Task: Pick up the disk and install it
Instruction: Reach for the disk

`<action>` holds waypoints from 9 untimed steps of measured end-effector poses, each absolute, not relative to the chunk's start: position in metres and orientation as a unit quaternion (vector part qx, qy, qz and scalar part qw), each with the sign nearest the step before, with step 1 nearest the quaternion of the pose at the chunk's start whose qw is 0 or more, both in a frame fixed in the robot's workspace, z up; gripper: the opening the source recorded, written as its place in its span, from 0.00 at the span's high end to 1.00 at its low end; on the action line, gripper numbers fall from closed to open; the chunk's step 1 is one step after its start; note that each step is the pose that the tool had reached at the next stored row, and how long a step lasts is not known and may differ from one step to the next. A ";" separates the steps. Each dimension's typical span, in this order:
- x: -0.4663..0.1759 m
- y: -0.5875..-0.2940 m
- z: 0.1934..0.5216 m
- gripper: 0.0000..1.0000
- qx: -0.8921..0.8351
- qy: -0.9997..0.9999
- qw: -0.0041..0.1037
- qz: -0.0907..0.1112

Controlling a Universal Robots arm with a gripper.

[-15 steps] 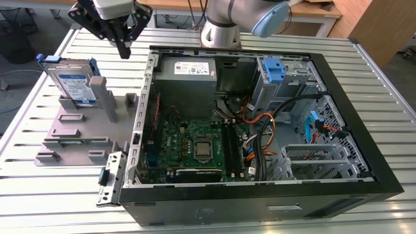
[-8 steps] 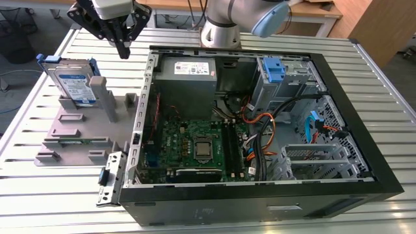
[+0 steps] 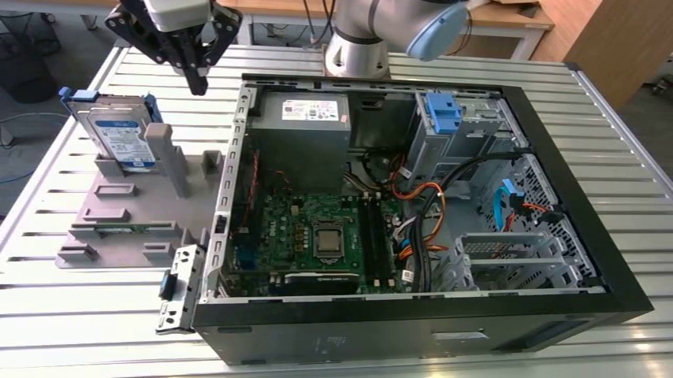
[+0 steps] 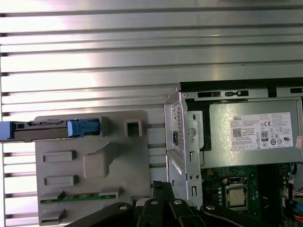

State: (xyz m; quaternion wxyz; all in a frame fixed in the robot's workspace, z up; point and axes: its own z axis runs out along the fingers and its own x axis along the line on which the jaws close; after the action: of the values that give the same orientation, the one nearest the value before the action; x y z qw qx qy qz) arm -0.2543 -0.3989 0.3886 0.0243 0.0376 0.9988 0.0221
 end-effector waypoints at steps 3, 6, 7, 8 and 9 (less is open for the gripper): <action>-0.259 -0.399 0.388 0.89 0.038 0.999 0.024 0.022; -0.263 -0.399 0.388 0.89 0.038 0.999 0.024 0.022; -0.264 -0.399 0.388 0.89 0.038 0.999 0.024 0.022; -0.265 -0.399 0.388 0.89 0.038 0.999 0.024 0.022; -0.266 -0.399 0.388 0.89 0.038 0.999 0.024 0.022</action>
State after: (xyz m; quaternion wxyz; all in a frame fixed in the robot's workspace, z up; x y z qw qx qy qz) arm -0.2662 -0.3989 0.3883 0.0243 0.0376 0.9988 0.0221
